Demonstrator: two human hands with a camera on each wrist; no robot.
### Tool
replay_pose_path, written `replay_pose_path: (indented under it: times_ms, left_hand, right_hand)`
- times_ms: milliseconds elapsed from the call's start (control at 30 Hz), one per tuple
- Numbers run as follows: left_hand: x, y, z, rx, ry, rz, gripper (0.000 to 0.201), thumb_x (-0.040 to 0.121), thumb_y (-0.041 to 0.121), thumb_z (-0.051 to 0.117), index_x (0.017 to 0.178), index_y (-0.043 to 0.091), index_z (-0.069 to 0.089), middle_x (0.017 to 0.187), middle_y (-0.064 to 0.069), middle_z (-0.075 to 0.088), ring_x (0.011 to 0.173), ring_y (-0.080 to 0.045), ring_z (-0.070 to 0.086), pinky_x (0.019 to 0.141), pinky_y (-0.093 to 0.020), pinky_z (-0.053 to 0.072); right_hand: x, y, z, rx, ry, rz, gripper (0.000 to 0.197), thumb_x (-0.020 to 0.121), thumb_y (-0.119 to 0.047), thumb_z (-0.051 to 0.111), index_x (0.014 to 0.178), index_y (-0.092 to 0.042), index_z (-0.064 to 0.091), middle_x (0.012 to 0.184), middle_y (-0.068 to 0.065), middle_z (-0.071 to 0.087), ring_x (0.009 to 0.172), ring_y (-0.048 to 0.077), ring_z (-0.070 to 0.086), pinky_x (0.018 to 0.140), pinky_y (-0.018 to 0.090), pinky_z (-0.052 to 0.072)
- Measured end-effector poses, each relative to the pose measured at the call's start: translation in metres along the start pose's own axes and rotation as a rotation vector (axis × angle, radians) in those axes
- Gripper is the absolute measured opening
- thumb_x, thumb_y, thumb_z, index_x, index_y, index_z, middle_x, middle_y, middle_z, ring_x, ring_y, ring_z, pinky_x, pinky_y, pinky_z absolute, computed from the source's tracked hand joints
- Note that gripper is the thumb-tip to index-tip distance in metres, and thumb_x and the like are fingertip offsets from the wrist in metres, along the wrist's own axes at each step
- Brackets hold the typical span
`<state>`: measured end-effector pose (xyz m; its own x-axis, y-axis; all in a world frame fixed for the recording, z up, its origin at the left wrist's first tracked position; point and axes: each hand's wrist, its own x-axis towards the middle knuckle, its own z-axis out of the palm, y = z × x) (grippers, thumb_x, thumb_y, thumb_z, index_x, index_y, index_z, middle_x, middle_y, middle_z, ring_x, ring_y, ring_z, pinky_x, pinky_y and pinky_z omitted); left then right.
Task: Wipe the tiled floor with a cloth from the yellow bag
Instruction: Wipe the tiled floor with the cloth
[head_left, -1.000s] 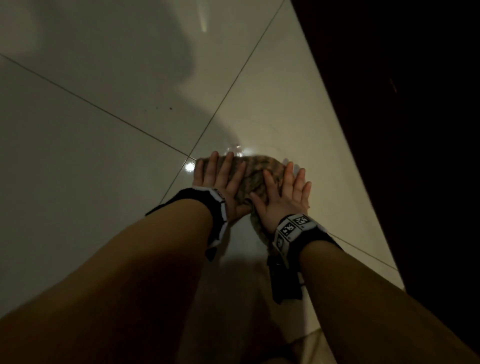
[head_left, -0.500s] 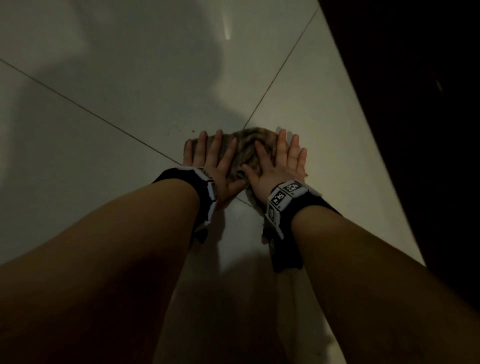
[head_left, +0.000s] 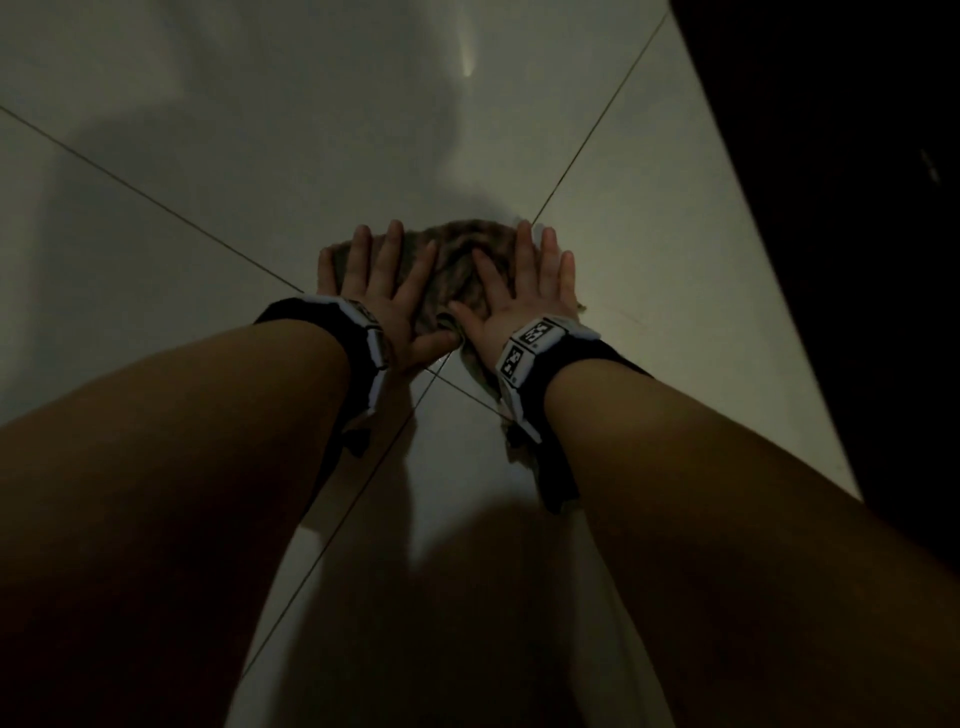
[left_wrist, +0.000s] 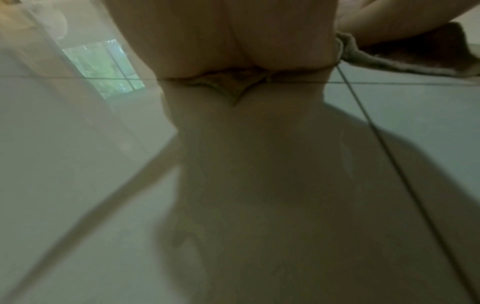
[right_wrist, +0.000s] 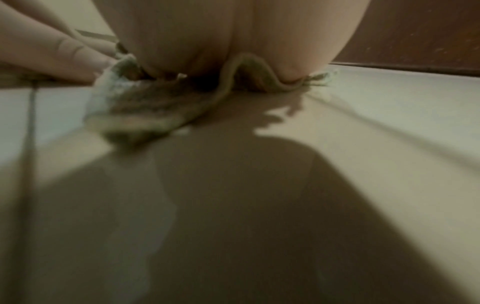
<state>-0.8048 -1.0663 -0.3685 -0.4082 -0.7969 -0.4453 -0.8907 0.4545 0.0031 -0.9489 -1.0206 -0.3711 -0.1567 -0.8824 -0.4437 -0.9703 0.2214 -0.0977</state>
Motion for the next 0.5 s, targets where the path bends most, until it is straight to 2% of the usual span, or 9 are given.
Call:
replay_pose_path:
  times_ms: [200,333,400,500]
  left_hand:
    - [-0.02,0.006,0.009,-0.047,0.017,0.006,0.09,0.084,0.067,0.036,0.152,0.027,-0.008,0.161,-0.006,-0.015,0.148,-0.031,-0.012,0.12,-0.045,-0.006]
    - [-0.038,0.01,0.018,-0.044,-0.057,0.011,0.088,0.083,0.07,0.019,0.151,0.023,-0.012,0.16,-0.006,-0.017,0.148,-0.03,-0.014,0.12,-0.043,-0.009]
    - [-0.048,0.012,0.015,-0.069,-0.101,0.013,0.084,0.09,0.063,0.026,0.151,0.022,-0.013,0.16,-0.008,-0.019,0.148,-0.03,-0.015,0.12,-0.043,-0.008]
    - [-0.064,0.001,0.007,-0.15,-0.103,-0.043,0.093,0.086,0.062,0.042,0.151,0.026,-0.014,0.158,-0.011,-0.022,0.148,-0.031,-0.014,0.121,-0.044,-0.004]
  right_hand:
    - [-0.012,-0.002,0.004,-0.032,-0.038,-0.063,0.069,0.093,-0.059,0.017,0.151,-0.028,-0.005,0.157,0.007,-0.024,0.144,0.03,-0.024,0.113,0.042,-0.02]
    - [-0.029,-0.006,0.01,-0.046,-0.044,-0.1,0.068,0.094,-0.056,0.017,0.151,-0.025,-0.003,0.158,0.007,-0.022,0.145,0.03,-0.022,0.114,0.041,-0.019]
    - [-0.033,-0.01,0.01,-0.046,-0.07,-0.089,0.067,0.095,-0.056,0.018,0.151,-0.025,-0.002,0.158,0.007,-0.022,0.145,0.03,-0.022,0.114,0.041,-0.018]
    - [-0.037,-0.016,0.005,-0.087,-0.094,-0.052,0.067,0.095,-0.054,0.021,0.152,-0.024,0.0,0.158,0.01,-0.022,0.145,0.031,-0.022,0.115,0.045,-0.017]
